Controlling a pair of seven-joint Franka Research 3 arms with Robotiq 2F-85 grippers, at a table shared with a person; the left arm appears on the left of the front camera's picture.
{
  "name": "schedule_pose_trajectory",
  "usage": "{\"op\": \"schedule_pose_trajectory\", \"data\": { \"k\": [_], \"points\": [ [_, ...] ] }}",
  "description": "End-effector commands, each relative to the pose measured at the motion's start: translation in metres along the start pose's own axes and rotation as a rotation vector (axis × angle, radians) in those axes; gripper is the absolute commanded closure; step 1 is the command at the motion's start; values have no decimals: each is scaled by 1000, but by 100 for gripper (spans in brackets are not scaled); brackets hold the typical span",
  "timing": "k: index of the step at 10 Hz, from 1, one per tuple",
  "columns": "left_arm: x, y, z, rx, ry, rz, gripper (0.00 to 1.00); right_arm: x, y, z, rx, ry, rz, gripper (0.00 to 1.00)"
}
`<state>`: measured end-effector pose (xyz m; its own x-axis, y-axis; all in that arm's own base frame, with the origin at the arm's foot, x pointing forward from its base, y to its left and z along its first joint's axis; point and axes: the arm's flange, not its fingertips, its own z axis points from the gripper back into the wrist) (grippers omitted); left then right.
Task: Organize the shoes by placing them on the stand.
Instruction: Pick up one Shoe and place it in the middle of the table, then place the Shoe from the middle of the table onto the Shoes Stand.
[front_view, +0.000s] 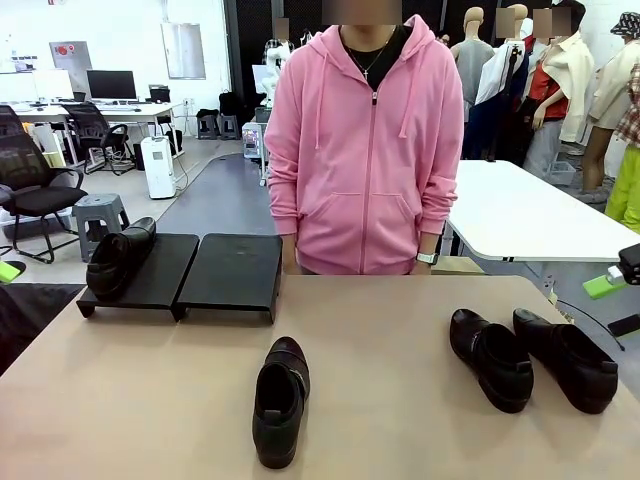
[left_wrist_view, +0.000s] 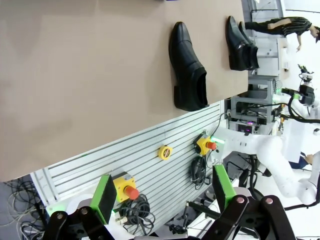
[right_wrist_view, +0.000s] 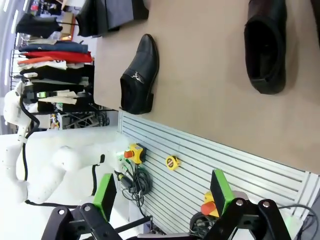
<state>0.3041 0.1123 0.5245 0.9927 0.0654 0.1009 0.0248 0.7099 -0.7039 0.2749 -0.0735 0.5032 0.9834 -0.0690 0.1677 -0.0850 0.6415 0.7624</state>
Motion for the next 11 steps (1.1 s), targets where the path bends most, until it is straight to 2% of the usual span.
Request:
{"op": "schedule_pose_trajectory", "data": {
  "k": [1,11],
  "points": [
    [-2,2,1,1,5,-18,0,-1,12,-5,2,10,-24,0],
    [-2,2,1,1,5,-18,0,-1,12,-5,2,10,-24,0]
  ]
}}
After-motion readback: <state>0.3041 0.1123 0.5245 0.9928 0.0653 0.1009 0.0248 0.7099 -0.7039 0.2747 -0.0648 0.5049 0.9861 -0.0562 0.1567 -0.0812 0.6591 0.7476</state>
